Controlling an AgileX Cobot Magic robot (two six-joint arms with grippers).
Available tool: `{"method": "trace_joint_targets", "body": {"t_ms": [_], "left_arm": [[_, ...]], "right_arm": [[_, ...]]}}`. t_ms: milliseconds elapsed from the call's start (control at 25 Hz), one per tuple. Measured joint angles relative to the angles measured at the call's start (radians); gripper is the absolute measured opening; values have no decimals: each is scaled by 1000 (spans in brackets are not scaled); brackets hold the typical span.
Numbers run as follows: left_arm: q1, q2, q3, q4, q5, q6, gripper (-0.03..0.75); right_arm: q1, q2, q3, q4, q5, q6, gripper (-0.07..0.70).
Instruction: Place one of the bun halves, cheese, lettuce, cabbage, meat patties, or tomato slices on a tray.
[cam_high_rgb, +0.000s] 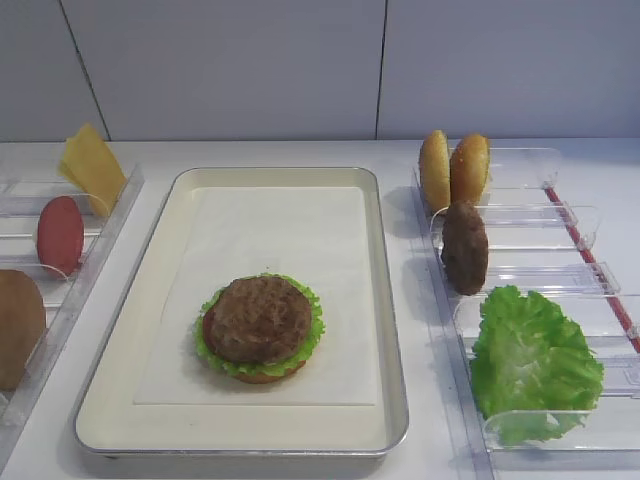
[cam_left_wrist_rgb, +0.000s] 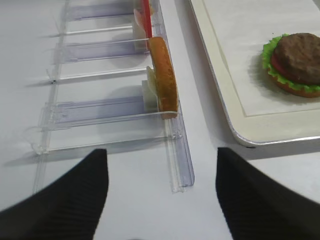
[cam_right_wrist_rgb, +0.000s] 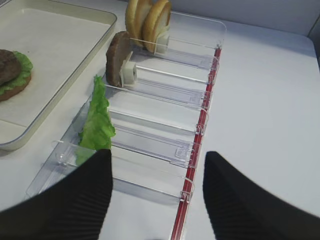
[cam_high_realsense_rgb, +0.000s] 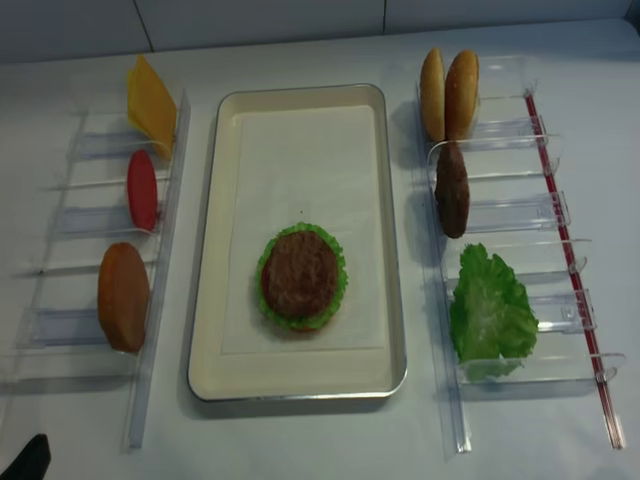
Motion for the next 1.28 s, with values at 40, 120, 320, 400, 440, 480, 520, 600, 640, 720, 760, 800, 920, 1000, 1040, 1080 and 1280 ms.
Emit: {"method": "trace_joint_targets", "body": {"t_ms": [40,120,320,400,440,480,520,600,640,720,760,800,920,1000,1040,1080,1280], "left_arm": [[0,0,0,0,0,0,422],[0,0,0,0,0,0,422],[0,0,0,0,0,0,422],[0,0,0,0,0,0,422],[0,0,0,0,0,0,422],[0,0,0,0,0,0,422],[0,0,0,0,0,0,422],[0,0,0,0,0,0,422],[0,0,0,0,0,0,422],[0,0,0,0,0,0,422],[0,0,0,0,0,0,422],[0,0,0,0,0,0,422],[0,0,0,0,0,0,422],[0,0,0,0,0,0,422],[0,0,0,0,0,0,422],[0,0,0,0,0,0,422],[0,0,0,0,0,0,422]], "right_arm": [[0,0,0,5,3,-9,431],[0,0,2,10,17,-20,431],[0,0,21,14,48,-32,431],[0,0,21,14,50,-32,431],[0,0,21,14,50,-26,431],[0,0,21,8,50,-18,431],[0,0,21,1,52,-9,431],[0,0,21,-11,52,7,431],[0,0,21,-13,52,11,431],[0,0,21,-15,52,13,431],[0,0,21,-15,52,13,431],[0,0,21,-15,52,16,431],[-7,0,21,-17,52,20,431],[-43,0,21,-17,52,20,431],[-76,0,21,-17,52,21,431],[-116,0,21,-17,52,21,431],[-274,0,21,2,52,-15,431]]}}
